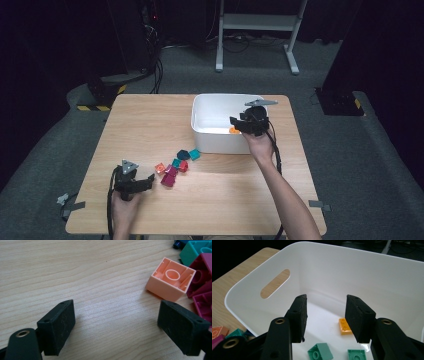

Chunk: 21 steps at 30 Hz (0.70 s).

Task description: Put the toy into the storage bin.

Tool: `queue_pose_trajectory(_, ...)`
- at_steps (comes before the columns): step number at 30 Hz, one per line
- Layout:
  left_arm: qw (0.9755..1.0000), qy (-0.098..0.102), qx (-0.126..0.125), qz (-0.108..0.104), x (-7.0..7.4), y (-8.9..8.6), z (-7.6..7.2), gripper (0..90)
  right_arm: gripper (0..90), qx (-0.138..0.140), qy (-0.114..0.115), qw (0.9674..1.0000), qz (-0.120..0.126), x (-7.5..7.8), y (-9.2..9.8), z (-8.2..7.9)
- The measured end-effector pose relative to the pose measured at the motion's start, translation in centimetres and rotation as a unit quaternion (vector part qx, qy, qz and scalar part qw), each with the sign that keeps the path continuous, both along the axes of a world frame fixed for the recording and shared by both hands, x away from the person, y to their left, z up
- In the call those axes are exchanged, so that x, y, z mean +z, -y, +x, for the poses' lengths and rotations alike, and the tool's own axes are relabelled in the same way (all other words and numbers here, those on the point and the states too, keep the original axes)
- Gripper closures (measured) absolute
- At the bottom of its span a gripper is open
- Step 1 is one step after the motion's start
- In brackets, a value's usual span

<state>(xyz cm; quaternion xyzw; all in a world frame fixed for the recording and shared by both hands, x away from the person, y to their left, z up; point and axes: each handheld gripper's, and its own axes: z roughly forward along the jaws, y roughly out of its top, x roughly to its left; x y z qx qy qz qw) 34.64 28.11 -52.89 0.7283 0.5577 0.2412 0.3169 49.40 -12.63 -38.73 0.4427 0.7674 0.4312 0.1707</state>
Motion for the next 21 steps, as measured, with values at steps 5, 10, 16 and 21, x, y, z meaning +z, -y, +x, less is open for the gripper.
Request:
queue_pose_trajectory(5,1.0,0.0,0.0,-0.001,0.0,0.0,0.0,14.8,51.6,0.003,0.003,1.0,0.003,0.1,0.3,-0.5)
queue_pose_trajectory(10,1.0,0.0,0.0,-0.001,0.0,0.0,0.0,14.8,50.4,0.014,0.013,0.9998,0.011,0.7,0.3,-1.2)
queue_pose_trajectory(16,1.0,0.0,0.0,-0.001,0.0,0.0,0.0,14.8,49.8,0.028,0.029,0.9991,0.016,1.0,0.5,-2.3)
queue_pose_trajectory(21,1.0,0.0,0.0,0.0,0.0,0.0,0.0,14.8,49.6,0.039,0.037,0.9982,0.025,1.3,1.0,-3.3)
